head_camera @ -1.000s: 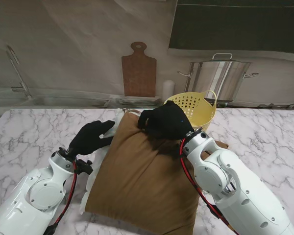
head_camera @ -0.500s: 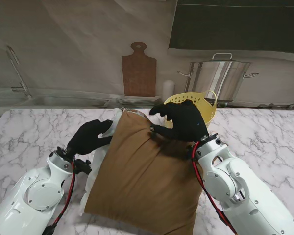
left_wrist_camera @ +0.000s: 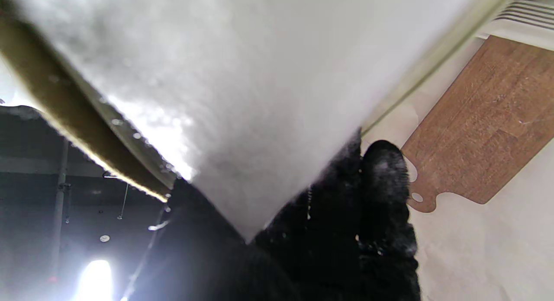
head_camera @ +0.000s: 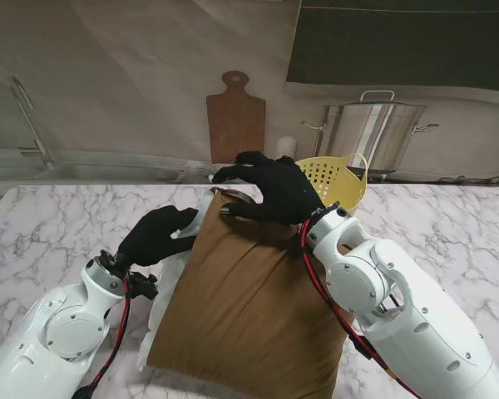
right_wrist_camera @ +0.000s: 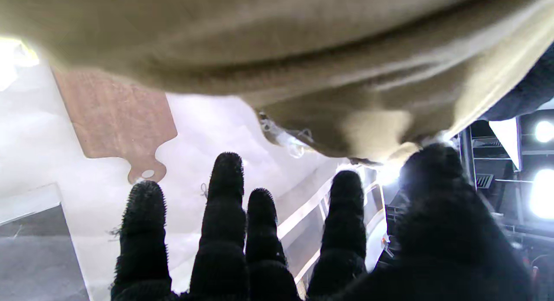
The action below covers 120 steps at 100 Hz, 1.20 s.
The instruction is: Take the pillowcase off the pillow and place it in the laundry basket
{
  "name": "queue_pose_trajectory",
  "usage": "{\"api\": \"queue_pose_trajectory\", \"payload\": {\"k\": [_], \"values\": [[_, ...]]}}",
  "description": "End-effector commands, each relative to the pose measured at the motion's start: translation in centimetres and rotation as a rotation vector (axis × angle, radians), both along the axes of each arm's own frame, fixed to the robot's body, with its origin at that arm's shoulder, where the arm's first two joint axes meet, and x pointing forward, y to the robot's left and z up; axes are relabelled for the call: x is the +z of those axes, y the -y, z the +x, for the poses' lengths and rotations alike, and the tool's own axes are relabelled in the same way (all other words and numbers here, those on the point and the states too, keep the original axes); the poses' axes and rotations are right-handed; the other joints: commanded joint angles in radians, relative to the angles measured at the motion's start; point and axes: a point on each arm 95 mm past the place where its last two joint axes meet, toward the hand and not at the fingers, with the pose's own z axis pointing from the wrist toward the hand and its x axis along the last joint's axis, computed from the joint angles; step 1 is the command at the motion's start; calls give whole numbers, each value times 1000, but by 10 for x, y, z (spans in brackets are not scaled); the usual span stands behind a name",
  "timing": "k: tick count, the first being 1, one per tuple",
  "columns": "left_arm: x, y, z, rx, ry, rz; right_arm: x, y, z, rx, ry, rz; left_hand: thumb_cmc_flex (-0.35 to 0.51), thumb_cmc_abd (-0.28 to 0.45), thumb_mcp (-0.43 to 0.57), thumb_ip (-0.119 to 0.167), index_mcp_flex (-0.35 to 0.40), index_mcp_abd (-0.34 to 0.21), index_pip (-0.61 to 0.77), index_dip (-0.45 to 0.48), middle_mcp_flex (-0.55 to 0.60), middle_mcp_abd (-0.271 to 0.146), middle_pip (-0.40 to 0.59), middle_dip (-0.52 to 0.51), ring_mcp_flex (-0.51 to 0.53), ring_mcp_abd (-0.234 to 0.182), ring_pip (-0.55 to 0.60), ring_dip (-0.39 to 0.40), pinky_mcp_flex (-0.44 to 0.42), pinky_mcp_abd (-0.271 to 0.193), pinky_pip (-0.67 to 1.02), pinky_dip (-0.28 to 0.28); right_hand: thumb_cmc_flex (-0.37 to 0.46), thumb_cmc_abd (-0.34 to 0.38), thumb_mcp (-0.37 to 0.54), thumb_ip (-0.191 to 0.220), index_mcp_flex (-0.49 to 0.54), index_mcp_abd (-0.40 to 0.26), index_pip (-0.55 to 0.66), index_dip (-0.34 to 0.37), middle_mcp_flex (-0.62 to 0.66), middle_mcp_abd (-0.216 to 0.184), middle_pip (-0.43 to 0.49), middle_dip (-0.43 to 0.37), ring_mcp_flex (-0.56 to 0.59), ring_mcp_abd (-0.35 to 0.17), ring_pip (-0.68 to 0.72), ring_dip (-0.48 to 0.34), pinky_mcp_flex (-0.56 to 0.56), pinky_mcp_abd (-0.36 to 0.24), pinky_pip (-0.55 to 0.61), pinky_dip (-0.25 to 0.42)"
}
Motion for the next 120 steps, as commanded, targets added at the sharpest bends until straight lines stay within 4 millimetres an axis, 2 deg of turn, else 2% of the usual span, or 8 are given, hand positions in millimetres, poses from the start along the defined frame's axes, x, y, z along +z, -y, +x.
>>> {"api": "queue_pose_trajectory", "payload": {"k": [1,16,23,34,52,81,96,120], "values": [[0,3,-2,-17,-4,7,-3,-2,3,-9,3,-26,122,53,58,35,-20,-151,56,30,-4,-80,17,17,-8,-9,18,10,-19,-45,75,27,86,35,-82,15,68,-57,53,19,-36,11,-36,-32,-36,19,-39,-28,-22,29,-26,0],[1,3,-2,-19,-1,6,-5,-5,8,13,-19,-63,122,53,59,35,-20,-151,57,32,-4,-81,17,18,-8,-12,18,9,-20,-45,74,31,202,16,-115,28,25,-118,115,-76,-19,-6,-59,-64,-30,24,-75,-49,-21,42,-40,-12],[1,2,-2,-19,2,7,-6,-5,9,14,-16,-77,122,53,59,35,-20,-151,56,32,-5,-79,17,19,-8,-13,18,9,-21,-45,73,32,157,-54,138,-42,40,-157,234,-69,-30,-10,-61,-75,-38,24,-92,-56,-23,45,-42,-21],[1,1,-2,-14,8,15,-5,-2,9,7,10,-114,121,52,61,35,-21,-151,56,33,-5,-79,18,20,-9,-13,19,9,-21,-45,72,34,124,-95,207,-78,133,-199,431,-64,-9,-12,-46,-75,-47,23,-105,-66,-24,46,-48,-26],[2,-2,-1,-3,9,21,-3,9,8,-35,79,-129,122,51,61,35,-19,-150,56,33,-3,-78,19,20,-7,-14,21,9,-18,-48,72,37,83,-222,378,-83,263,-115,513,153,108,-34,26,3,6,13,-90,-61,5,48,-25,-23],[3,-6,0,22,12,23,-7,29,4,-76,110,-240,122,51,63,36,-21,-151,56,34,-5,-77,19,21,-7,-14,24,10,-17,-54,70,41,85,-214,472,-106,278,45,568,174,184,-57,70,80,40,7,-77,-54,6,54,-26,-38],[6,-5,-2,8,21,22,-10,29,3,-79,118,-204,121,53,62,36,-23,-152,57,36,-7,-78,20,22,-10,-14,23,10,-21,-49,67,42,62,-167,401,-90,68,-10,407,90,172,-66,15,57,50,-1,-77,-51,4,43,-29,-48],[7,0,-2,-14,14,20,-1,15,0,-18,128,-162,122,54,65,36,-24,-151,57,37,-8,-77,19,23,-11,-16,23,10,-22,-50,66,44,42,-168,500,10,-276,19,-271,-141,98,-82,-1,21,30,-2,-94,-51,-8,46,-51,-70]]}}
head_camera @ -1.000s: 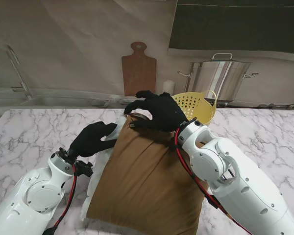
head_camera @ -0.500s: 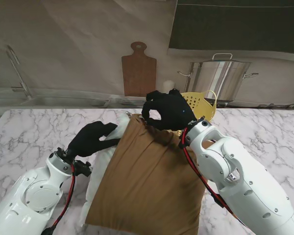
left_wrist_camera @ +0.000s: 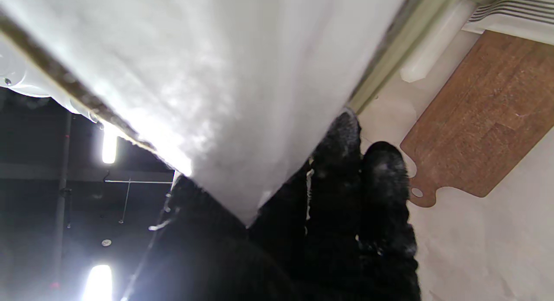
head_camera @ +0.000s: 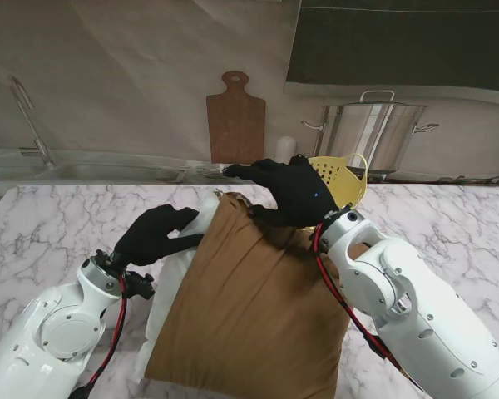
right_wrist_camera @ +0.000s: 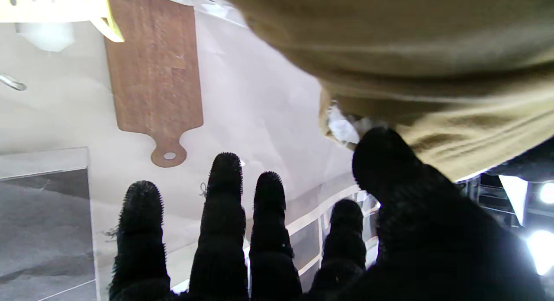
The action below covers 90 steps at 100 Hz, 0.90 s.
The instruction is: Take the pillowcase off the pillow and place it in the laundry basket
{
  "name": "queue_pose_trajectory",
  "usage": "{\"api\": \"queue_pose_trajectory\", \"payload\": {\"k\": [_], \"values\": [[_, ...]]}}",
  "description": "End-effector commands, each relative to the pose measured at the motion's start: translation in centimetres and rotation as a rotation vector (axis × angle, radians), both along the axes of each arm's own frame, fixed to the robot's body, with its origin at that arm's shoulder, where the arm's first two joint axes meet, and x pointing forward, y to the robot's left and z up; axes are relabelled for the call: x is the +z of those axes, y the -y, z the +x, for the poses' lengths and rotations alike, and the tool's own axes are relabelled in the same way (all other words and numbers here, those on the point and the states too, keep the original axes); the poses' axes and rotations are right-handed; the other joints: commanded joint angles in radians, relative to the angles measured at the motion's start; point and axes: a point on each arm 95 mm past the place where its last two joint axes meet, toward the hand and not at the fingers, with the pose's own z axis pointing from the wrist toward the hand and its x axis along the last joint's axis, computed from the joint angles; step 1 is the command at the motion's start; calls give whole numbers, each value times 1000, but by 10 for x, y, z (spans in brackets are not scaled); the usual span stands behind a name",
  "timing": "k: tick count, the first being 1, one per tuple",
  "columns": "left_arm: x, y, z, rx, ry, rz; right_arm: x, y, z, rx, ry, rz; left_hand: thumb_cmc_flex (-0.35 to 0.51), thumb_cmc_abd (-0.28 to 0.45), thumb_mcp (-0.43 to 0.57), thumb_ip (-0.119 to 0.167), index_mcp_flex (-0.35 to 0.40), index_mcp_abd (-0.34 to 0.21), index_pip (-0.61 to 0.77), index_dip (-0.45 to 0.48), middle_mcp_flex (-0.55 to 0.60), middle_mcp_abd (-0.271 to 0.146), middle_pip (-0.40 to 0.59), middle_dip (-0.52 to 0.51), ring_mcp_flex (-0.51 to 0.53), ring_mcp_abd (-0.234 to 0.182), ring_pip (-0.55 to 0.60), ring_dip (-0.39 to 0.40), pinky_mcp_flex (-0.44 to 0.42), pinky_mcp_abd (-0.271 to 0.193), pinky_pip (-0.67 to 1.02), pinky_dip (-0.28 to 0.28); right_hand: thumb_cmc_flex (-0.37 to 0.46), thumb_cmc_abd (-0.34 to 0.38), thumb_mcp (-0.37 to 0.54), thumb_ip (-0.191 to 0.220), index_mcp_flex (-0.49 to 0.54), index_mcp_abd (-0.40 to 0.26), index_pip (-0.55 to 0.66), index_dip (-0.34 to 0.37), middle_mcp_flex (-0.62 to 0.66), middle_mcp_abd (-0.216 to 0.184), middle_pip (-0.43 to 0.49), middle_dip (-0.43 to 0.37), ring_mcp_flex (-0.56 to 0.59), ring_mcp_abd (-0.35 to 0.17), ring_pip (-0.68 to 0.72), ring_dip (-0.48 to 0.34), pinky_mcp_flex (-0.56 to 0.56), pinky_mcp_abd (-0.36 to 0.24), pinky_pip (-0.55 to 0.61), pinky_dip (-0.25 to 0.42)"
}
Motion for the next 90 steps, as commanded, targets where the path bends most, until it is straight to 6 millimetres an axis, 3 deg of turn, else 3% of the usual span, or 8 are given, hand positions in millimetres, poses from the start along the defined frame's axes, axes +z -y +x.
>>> {"api": "queue_pose_trajectory", "payload": {"k": [1,15,21,28,36,51,78,90], "values": [[3,5,0,-19,2,3,6,-7,-1,26,6,-4,121,53,64,35,-25,-151,33,35,-15,-65,17,19,-11,-16,16,10,-12,-48,66,27,23,-4,56,27,-72,-2,-71,-45,-45,-7,-26,-9,-14,-12,-17,6,-20,21,-21,-19],[3,6,-1,-22,-2,0,6,-14,2,67,-8,-25,121,54,66,35,-25,-152,33,36,-16,-65,17,20,-11,-15,15,10,-12,-46,67,29,87,6,124,21,-43,-92,-69,-40,-112,13,-32,-36,-37,-13,-27,-1,-20,31,-36,-31],[2,6,-1,-23,-3,-1,4,-16,2,87,-29,-35,121,53,66,35,-26,-151,33,36,-16,-65,17,20,-11,-15,15,10,-13,-45,67,30,116,24,134,16,36,-154,61,11,-159,25,-55,-77,-52,-7,-36,-11,-27,37,-46,-44],[2,6,-1,-23,-4,-3,1,-16,3,92,-48,-52,121,54,66,34,-27,-152,32,36,-17,-65,17,20,-12,-16,15,10,-13,-45,67,31,118,58,116,6,296,-190,297,79,-152,41,-65,-99,-72,3,-50,-22,-34,44,-53,-56],[3,6,-1,-23,-3,-3,-2,-13,5,86,-48,-68,121,54,66,34,-27,-153,33,37,-17,-65,18,21,-11,-17,15,10,-14,-46,66,31,131,8,-4,-93,397,-237,596,-27,-137,37,-70,-120,-79,6,-54,-28,-37,48,-52,-66],[4,3,0,-12,2,-2,-5,-2,6,47,-33,-100,121,54,68,34,-27,-151,32,38,-17,-64,19,21,-12,-17,15,10,-14,-46,66,32,-4,-14,-143,-97,518,-194,716,36,-51,36,-64,-100,-66,14,-60,-28,-37,50,-52,-64],[5,-3,1,11,12,3,-8,18,1,-22,23,-159,122,51,67,34,-23,-151,33,38,-14,-61,21,21,-7,-17,20,12,-9,-53,68,34,2,30,-194,-73,664,-105,775,118,81,-6,-13,-3,-12,6,-41,-12,-26,46,-45,-48],[3,-2,3,22,2,3,-10,22,-1,-36,15,-143,120,54,67,34,-25,-149,31,36,-16,-61,20,21,-8,-17,21,12,-8,-52,68,35,42,15,-164,-59,636,-103,783,160,161,-34,13,33,63,-17,-1,11,-2,42,-31,-39]]}}
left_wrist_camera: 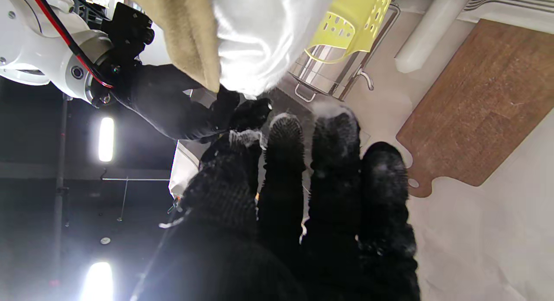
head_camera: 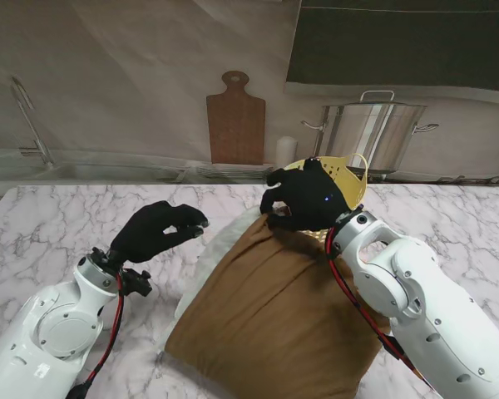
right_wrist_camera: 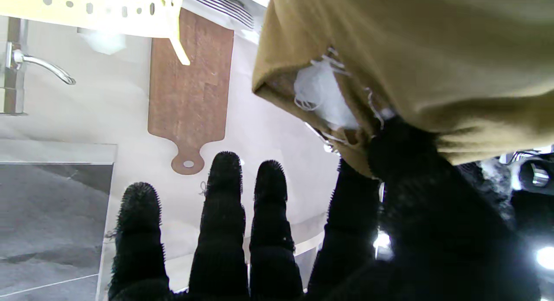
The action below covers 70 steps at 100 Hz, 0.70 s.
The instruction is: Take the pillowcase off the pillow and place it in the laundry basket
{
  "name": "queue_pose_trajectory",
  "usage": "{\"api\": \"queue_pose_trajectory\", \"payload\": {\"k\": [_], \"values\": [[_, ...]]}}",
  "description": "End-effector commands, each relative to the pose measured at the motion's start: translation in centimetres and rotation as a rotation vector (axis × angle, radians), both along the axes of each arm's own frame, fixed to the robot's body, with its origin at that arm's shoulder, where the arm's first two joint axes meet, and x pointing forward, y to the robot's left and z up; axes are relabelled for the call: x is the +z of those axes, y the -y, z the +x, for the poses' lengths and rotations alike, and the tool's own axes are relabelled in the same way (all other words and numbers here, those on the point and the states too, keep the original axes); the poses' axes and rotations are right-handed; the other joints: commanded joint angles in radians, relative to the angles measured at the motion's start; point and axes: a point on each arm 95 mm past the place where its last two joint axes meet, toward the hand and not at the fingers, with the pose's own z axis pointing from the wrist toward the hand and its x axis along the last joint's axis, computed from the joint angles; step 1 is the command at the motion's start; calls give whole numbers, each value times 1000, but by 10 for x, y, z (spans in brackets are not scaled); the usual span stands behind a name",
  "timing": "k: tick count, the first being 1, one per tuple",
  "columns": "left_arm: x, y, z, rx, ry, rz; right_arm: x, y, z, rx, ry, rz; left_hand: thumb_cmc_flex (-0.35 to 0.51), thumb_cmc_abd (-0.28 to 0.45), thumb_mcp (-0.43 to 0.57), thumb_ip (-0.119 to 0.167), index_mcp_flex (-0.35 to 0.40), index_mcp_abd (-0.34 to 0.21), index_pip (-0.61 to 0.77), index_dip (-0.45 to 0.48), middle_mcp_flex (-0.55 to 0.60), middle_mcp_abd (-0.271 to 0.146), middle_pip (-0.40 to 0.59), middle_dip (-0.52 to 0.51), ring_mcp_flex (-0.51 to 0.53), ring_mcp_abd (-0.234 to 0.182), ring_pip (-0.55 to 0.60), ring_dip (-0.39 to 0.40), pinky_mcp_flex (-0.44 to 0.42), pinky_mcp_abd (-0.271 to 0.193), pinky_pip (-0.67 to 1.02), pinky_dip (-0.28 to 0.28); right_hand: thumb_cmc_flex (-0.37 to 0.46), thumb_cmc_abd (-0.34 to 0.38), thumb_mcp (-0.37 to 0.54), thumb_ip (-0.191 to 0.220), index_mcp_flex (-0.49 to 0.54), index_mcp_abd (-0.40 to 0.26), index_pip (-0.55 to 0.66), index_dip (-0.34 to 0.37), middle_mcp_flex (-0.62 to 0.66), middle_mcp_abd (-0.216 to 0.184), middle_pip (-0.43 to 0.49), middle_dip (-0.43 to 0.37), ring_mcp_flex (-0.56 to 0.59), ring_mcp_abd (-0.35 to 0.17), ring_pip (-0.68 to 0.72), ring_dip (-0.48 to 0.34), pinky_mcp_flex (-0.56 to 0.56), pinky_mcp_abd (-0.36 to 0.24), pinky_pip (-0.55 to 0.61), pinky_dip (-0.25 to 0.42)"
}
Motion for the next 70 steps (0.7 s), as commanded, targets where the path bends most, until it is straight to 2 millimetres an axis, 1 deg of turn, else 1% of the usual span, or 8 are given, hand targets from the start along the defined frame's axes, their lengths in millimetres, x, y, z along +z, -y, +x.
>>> {"api": "queue_pose_trajectory", "payload": {"k": [1,13,27,32,37,43,59,70], "values": [[-1,3,1,2,-13,6,-3,1,-2,-3,-32,26,72,43,32,34,-20,-45,17,21,-7,-25,12,12,-8,-17,19,12,-8,-50,68,25,20,26,2,5,79,5,196,98,44,-29,16,22,49,-21,30,24,3,29,3,10],[-5,6,5,18,-28,0,-6,-3,-2,9,-64,46,72,47,27,31,-23,-37,12,17,-11,-25,10,10,-14,-14,15,11,-13,-48,67,25,42,53,110,-20,-4,79,206,230,228,-95,88,121,219,-76,128,104,50,36,13,11],[-11,8,10,49,-62,-10,-9,-7,0,38,-56,53,72,62,20,26,-44,-9,-33,-8,-40,-12,-22,-16,-41,-11,-34,-16,-43,-29,42,13,39,78,117,-35,-8,112,235,254,272,-100,147,215,273,-97,178,146,67,31,25,13],[-13,9,13,61,-79,-16,-9,-9,0,47,-53,57,42,72,-4,25,-81,19,-149,-60,-121,26,-78,-81,-93,-2,-134,-73,-90,-15,-18,-13,40,81,122,-35,-11,119,242,259,269,-100,154,232,272,-96,187,154,64,32,25,13],[-16,9,15,60,-115,-13,-10,-11,0,54,-52,60,-23,84,-8,24,-117,58,-345,-131,-247,71,-100,-323,-164,30,-234,-142,-154,11,-83,-35,40,84,124,-36,-13,123,246,261,269,-99,157,239,273,-96,191,158,65,29,26,12],[-20,10,18,60,-148,-8,-9,-13,1,64,-46,68,-117,120,-18,22,-175,114,-512,-258,-384,125,-206,-449,-249,49,-309,-192,-218,25,-156,-64,38,86,124,-37,-16,122,249,263,268,-101,159,244,272,-98,194,161,65,26,27,12],[-28,12,25,45,-252,0,-6,-20,1,84,-29,89,-260,60,-22,17,-345,226,-678,-375,-641,234,-357,-586,-399,87,-409,-288,-300,39,-269,-122,39,92,122,-39,-21,118,252,266,264,-102,158,248,268,-102,196,164,62,22,27,12],[-33,13,29,32,-316,18,-4,-26,2,96,-14,109,-262,3,-18,17,-409,286,-709,-397,-685,279,-388,-612,-439,91,-430,-323,-309,38,-293,-138,39,96,117,-40,-25,112,251,269,259,-105,156,248,267,-103,197,165,60,19,27,11]]}}
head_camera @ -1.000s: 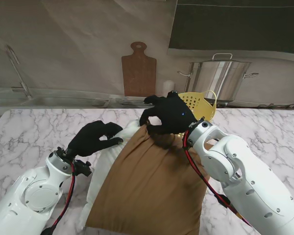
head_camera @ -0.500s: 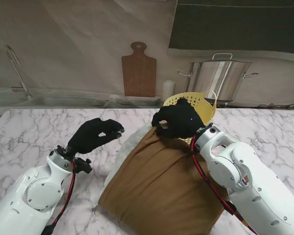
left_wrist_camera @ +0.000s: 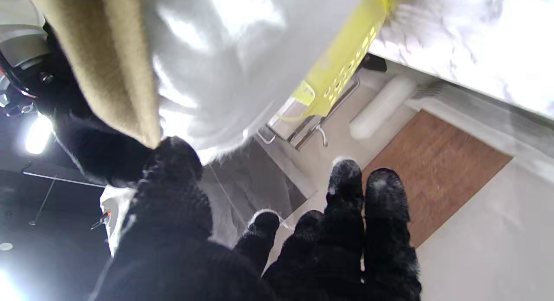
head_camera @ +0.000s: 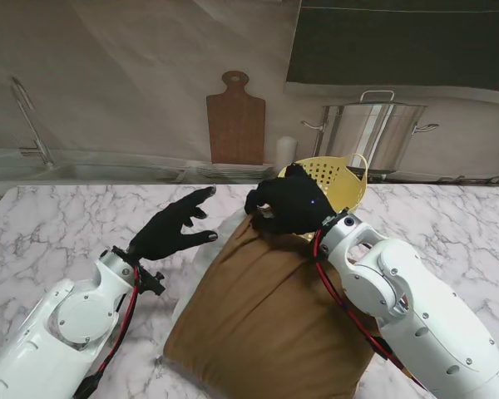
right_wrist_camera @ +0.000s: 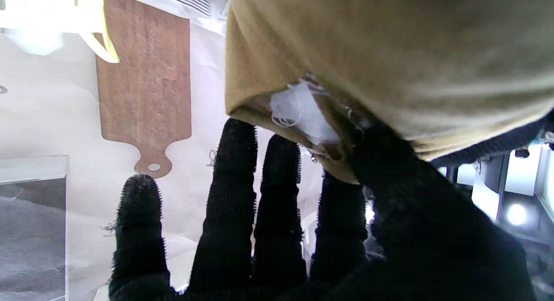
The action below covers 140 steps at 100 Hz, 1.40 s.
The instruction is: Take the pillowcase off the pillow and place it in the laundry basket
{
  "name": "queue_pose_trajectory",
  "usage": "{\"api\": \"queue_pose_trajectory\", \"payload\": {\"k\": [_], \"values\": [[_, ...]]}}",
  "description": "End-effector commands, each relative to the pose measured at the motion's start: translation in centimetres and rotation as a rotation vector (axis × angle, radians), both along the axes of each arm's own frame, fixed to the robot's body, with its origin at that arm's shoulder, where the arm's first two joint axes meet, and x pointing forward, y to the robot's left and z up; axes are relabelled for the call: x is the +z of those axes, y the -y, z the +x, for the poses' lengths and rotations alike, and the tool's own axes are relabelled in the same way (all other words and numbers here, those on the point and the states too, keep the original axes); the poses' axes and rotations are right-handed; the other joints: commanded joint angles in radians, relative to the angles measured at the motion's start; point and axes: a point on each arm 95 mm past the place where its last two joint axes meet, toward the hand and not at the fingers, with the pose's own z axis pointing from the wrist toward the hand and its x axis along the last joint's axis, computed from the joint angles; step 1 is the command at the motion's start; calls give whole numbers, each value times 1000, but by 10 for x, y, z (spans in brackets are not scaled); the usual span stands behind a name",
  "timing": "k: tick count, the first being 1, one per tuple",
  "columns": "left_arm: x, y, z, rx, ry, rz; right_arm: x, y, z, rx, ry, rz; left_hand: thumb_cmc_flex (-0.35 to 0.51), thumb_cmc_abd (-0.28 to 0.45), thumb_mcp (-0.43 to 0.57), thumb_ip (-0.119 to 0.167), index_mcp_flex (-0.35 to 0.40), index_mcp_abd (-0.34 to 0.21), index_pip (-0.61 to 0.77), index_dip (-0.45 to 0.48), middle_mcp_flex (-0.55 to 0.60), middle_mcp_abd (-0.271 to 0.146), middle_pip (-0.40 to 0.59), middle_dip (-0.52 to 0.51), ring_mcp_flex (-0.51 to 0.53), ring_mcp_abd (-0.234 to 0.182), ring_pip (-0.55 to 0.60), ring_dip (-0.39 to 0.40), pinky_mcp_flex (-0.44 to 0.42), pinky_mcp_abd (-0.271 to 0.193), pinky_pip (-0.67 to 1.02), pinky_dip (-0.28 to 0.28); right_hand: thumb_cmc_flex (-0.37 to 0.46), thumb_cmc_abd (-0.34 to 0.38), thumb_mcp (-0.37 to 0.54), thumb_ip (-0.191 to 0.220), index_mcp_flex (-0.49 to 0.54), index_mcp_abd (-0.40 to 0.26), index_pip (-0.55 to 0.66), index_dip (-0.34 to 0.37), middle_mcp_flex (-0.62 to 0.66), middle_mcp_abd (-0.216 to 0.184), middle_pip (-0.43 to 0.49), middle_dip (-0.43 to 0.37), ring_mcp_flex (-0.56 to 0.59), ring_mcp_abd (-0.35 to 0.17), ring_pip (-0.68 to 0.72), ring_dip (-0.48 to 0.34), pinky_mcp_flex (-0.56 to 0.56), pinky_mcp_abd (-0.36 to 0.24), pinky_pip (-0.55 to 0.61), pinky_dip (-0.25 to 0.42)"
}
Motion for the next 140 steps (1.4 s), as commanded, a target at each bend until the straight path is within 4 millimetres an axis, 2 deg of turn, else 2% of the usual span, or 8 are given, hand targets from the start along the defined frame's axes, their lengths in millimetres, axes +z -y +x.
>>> {"api": "queue_pose_trajectory", "payload": {"k": [1,22,33,43,48,55,100,140], "values": [[-6,0,3,-8,-35,39,5,-6,0,11,14,20,12,-41,-3,17,-55,31,-20,-23,-59,27,-23,-18,-14,15,-13,-23,-16,-3,-284,-16,22,85,16,-31,34,-9,160,80,-4,-23,22,12,19,-26,17,18,-9,19,8,11],[-16,8,8,-38,-114,53,7,-15,3,25,31,45,113,-68,21,33,-62,71,-16,-34,55,21,14,5,53,-3,30,-29,53,-19,-232,-9,23,92,5,-30,28,-16,158,83,-10,-25,20,10,14,-30,17,18,-11,16,10,10],[-22,16,10,-35,-132,28,7,-18,4,27,34,56,146,-76,14,38,-16,81,9,-30,206,-27,79,66,160,-26,92,8,135,-43,-128,21,25,97,1,-29,24,-17,158,85,-14,-26,20,9,12,-31,18,18,-11,15,11,9],[-23,25,10,-7,-117,-23,7,-19,5,28,38,64,224,-66,23,37,195,-3,105,6,457,-106,215,161,340,-62,208,89,273,-64,29,64,27,102,-8,-29,19,-19,159,86,-16,-28,22,8,11,-32,18,17,-10,12,13,9],[-24,30,10,-2,-119,-43,6,-20,6,29,38,69,321,-104,39,35,387,-112,284,175,632,-162,213,369,431,-85,270,127,336,-60,105,80,28,105,-11,-29,16,-21,159,87,-19,-29,22,8,9,-34,18,17,-10,11,14,9],[-24,35,8,5,-118,-70,5,-20,6,31,37,70,344,-112,98,21,515,-205,483,294,730,-192,237,437,505,-94,345,162,398,-62,183,106,29,109,-17,-30,13,-25,158,88,-21,-30,22,6,8,-35,17,16,-10,9,15,8],[-20,7,15,161,-48,44,-17,9,-2,65,-18,-70,345,-113,138,18,455,-255,660,330,729,-196,297,493,518,-89,401,193,416,-92,213,126,69,109,-3,-22,-78,-224,43,-6,-198,22,-159,-162,-121,-12,-125,-75,-24,-28,12,-34],[-26,-4,18,197,-60,85,-32,35,-8,-17,-59,-142,345,-114,146,18,447,-261,680,325,726,-194,305,501,516,-88,417,194,421,-100,213,133,27,86,29,-18,-45,-155,27,-78,-235,43,-172,-224,-153,6,-148,-102,-34,-25,15,-41]]}}
